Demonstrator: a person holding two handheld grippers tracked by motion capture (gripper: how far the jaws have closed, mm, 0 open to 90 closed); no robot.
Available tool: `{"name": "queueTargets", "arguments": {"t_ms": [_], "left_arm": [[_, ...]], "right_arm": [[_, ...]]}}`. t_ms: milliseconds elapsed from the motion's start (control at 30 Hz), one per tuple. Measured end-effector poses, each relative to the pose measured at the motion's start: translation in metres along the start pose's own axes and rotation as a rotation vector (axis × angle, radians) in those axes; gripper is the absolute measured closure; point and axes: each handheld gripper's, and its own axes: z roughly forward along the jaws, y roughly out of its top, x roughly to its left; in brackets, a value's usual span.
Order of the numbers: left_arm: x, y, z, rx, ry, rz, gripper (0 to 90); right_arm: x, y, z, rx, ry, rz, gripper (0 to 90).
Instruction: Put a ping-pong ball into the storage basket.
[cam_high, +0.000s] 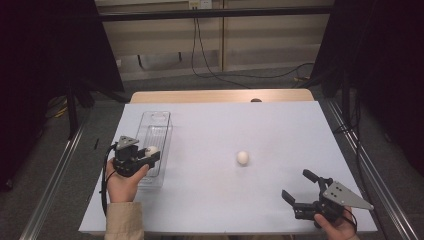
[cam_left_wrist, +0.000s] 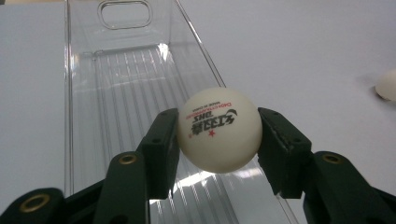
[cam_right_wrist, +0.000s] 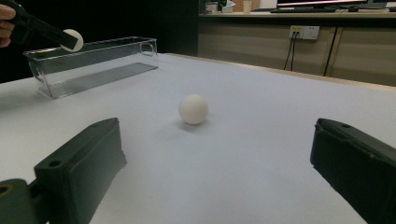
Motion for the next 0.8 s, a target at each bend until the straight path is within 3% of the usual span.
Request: {"name": "queueTargets", "arguments": {"t_ms": [800], "left_arm": [[0.0034, -0.0041, 0.0054, 0.02, 0.024, 0.003, 50.8]], "right_arm": [[0.0006, 0.0, 0.0002, 0.0, 0.001, 0.0, 1.8]]}}
